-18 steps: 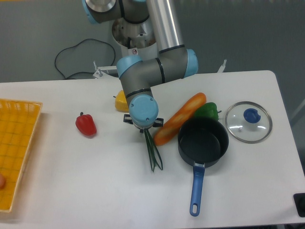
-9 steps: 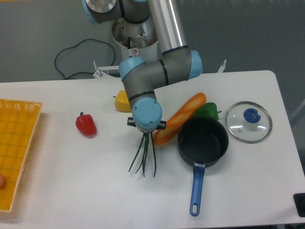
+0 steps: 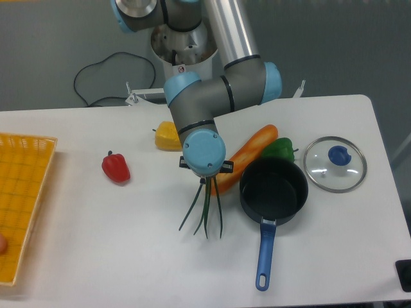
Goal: Pick up the green onion
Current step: 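Lift the green onions up off the table, then carry the green onions over the black saucepan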
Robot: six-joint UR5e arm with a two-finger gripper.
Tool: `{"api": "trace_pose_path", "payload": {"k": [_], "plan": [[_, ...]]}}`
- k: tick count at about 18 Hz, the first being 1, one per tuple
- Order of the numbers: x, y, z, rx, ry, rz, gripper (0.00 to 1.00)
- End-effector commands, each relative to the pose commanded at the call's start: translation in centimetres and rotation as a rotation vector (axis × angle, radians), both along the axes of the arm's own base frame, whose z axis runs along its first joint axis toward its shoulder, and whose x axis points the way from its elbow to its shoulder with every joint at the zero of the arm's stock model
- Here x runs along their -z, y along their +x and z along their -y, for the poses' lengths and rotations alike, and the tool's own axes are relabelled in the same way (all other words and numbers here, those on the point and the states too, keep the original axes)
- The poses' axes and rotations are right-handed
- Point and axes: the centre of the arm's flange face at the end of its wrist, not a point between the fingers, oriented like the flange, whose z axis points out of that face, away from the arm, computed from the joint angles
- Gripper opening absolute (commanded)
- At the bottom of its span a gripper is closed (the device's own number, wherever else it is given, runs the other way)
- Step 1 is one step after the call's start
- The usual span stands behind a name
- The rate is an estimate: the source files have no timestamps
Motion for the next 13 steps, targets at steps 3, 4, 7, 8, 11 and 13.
{"api": "trace_pose_path", "payload": {"k": [3,4,7,8,11,13], "plan": [[-2.0,-0.7,-0.4,0.037,0.037,-0.008,0.16],[-2.6,-1.0,-0.3,0.057,0.049,-0.01,0.16],[-4.3,-1.7,0.6,0.091,0.08,-0.006,0.16],[-4.6,-1.9,0.9,0.102,0.084,-0.009,0.16],[-7.5,-4.4,1.1,0.166,0.119,-0.035,0.16],[-8.6,-5.8,2.2,0.21,0.129,-0.031,0.16]]}}
